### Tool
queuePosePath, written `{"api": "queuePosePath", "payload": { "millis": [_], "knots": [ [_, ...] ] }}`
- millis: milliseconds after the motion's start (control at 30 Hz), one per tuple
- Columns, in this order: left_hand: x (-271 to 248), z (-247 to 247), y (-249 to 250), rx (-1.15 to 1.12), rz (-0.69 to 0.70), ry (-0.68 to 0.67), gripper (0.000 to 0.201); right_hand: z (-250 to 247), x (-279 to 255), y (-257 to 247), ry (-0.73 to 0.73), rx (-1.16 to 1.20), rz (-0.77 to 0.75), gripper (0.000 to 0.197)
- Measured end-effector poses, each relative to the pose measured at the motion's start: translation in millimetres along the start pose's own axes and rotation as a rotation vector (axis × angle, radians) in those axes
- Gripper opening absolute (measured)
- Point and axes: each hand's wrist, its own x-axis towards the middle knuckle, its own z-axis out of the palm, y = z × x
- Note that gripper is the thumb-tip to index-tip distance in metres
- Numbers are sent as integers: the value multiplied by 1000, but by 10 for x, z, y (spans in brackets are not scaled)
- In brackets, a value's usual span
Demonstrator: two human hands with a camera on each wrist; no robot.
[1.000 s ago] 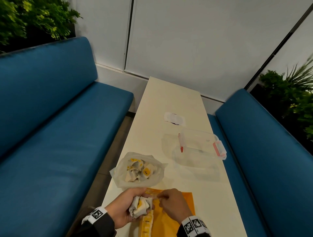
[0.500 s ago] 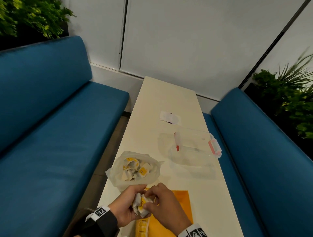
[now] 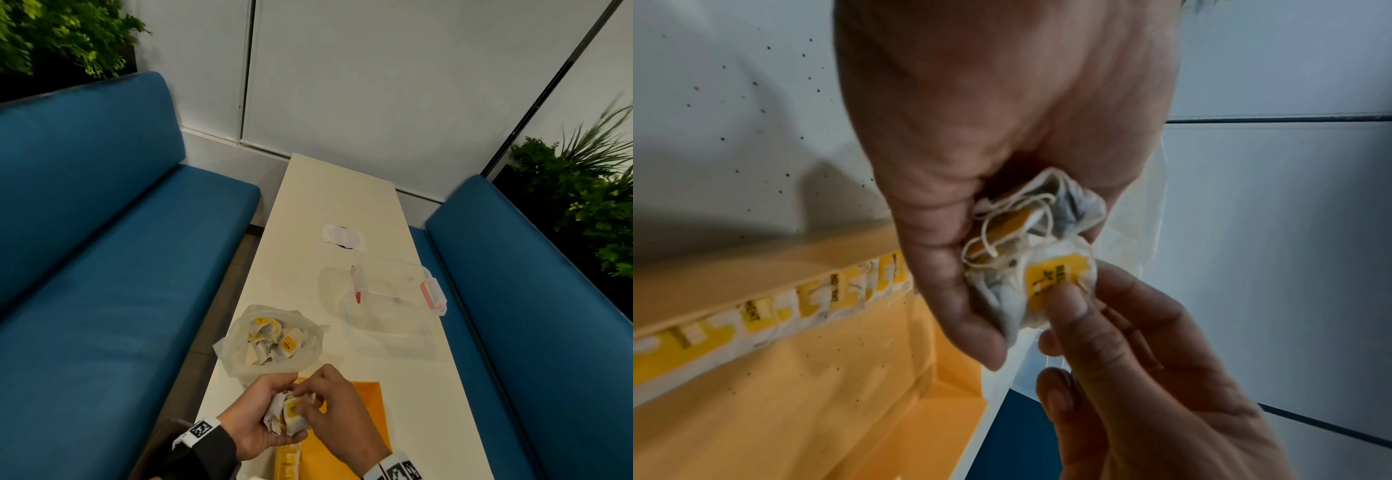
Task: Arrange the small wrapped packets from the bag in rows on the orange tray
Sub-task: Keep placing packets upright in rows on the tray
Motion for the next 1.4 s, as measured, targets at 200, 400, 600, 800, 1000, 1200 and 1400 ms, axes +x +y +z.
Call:
{"api": "queuePosePath", "payload": {
  "millis": [200,400,600,800,1000,1200,1400],
  "knots": [
    [-29,-6,-22,85,6,-12,27,-31,-36,21,75,41,-23,23],
    [-12,-70,-47,22,4,-84,30,-85,-11,38,167,122,18,12],
    [61,-150,-63,-42,40,-117,36,-257,-15,2,126,360,108,6],
    [110,-219,-56,-75,39,-110,37,-387,61,283,185,500,199,5],
    [113,-253,-31,-91,63,-72,45,-268,66,650,164,482,378,9],
    [116,-280,-35,-99,64,-61,51,-56,99,849,29,406,454,10],
    [106,-285,-16,-88,55,-63,52,147,225,959,-26,301,515,15]
  ]
}}
